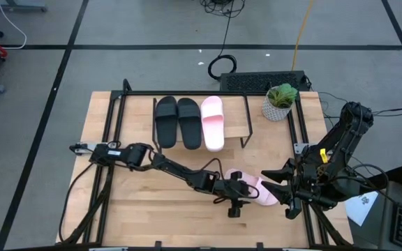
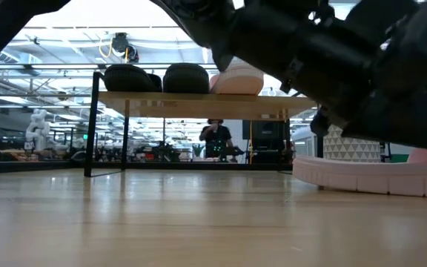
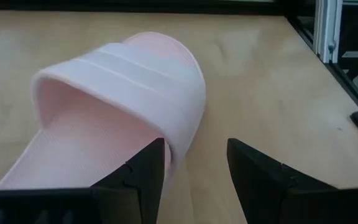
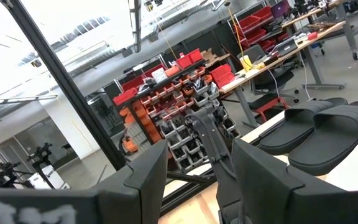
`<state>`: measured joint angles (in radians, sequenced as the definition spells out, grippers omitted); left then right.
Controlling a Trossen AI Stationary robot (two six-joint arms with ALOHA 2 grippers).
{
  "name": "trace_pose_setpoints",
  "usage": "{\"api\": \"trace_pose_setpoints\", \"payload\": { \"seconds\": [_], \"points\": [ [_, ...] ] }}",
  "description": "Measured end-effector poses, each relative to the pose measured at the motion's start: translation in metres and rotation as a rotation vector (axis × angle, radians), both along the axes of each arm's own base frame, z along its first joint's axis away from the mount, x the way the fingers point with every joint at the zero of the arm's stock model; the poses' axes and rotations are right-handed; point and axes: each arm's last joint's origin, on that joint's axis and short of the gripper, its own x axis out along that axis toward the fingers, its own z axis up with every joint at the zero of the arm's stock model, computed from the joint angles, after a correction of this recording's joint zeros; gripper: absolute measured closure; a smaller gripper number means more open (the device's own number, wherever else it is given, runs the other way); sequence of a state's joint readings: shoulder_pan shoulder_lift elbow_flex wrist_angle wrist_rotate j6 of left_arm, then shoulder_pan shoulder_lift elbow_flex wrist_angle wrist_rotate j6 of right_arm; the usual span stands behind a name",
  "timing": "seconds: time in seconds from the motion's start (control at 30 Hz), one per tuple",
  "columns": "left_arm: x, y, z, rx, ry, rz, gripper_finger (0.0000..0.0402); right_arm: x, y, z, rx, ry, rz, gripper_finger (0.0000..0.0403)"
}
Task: Pick and place slides into the shelf
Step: Put the pink slipper onto the shelf
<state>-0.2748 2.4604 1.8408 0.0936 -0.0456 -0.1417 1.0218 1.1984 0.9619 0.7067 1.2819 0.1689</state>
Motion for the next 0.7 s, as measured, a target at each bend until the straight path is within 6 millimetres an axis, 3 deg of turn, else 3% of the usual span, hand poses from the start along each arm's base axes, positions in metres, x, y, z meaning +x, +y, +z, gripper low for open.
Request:
{"api": "trace_pose_setpoints", "payload": {
  "seconds": [0.5, 0.7],
  "points": [
    [0.005, 0.0, -0.004, -0.014, -0.061, 0.004, 0.0232, 0.0, -0.001, 0.0, 0.007, 0.009, -0.027, 0.0232],
    [0.006, 0.0, -0.013, -0.017, -0.068, -0.004, 0.0314, 0.0, -0.001, -0.001, 0.005, 0.012, -0.032, 0.0232]
  ]
}}
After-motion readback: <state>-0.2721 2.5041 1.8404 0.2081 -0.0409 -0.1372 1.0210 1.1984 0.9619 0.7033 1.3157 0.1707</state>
